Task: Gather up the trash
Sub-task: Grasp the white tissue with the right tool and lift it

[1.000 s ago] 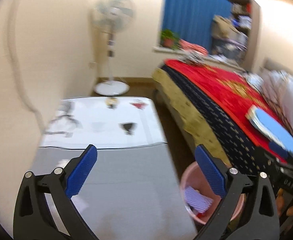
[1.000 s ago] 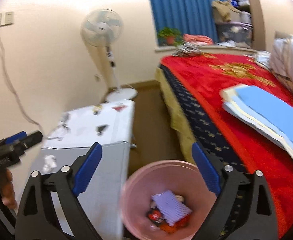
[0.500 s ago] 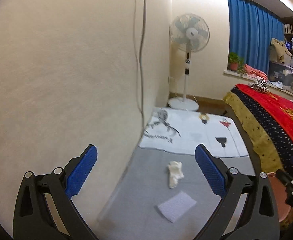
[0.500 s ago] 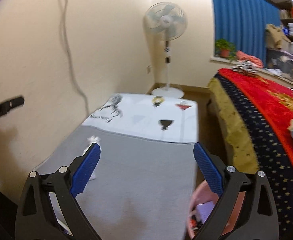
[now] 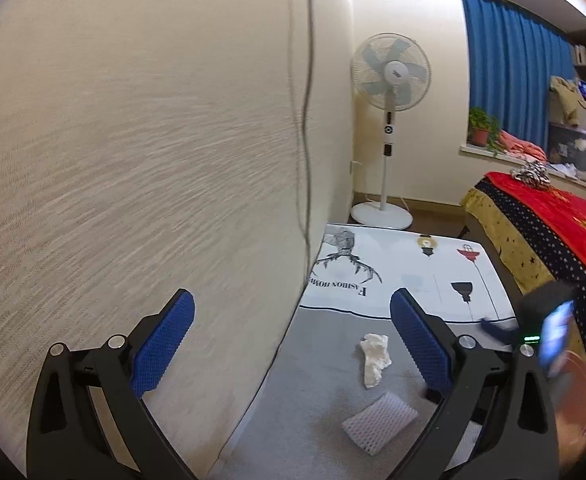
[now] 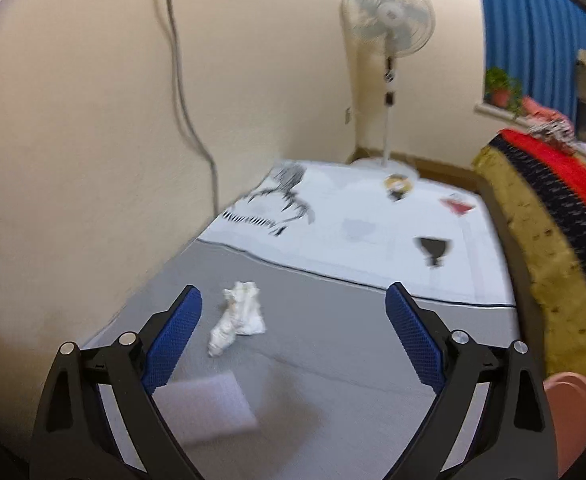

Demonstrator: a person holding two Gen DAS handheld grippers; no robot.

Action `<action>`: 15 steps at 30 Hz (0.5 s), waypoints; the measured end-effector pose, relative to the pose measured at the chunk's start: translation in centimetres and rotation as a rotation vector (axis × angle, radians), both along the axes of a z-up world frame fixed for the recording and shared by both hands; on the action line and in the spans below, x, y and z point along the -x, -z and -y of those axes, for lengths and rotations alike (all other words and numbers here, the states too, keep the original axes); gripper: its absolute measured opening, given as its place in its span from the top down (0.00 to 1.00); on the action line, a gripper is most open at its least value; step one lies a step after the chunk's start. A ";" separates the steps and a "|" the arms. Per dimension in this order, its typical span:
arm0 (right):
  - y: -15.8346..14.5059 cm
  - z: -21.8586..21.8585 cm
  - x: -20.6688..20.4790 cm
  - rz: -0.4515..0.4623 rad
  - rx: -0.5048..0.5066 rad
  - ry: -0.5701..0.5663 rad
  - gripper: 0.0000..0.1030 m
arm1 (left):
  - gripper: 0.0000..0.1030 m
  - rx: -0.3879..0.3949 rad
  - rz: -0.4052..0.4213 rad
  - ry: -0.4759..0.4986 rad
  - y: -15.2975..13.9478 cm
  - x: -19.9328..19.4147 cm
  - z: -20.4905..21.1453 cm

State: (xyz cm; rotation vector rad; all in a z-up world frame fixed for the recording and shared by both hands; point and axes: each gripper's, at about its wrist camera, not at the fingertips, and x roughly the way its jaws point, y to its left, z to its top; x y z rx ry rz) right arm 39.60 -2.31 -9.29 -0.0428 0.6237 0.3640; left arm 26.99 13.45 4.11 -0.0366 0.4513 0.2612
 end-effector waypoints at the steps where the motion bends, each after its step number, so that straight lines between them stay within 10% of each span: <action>1: 0.7 -0.7 -0.7 -0.016 -0.005 -0.006 0.24 | 0.08 -0.001 -0.001 -0.004 0.1 0.0 -0.2; 12: 6.0 -5.2 -4.0 -0.086 0.045 -0.036 0.49 | 0.08 0.057 -0.037 -0.016 1.1 -1.1 -1.4; 15: 7.0 -5.4 -4.8 -0.137 0.047 -0.049 0.90 | 0.08 0.048 -0.041 -0.019 1.3 -1.3 -1.4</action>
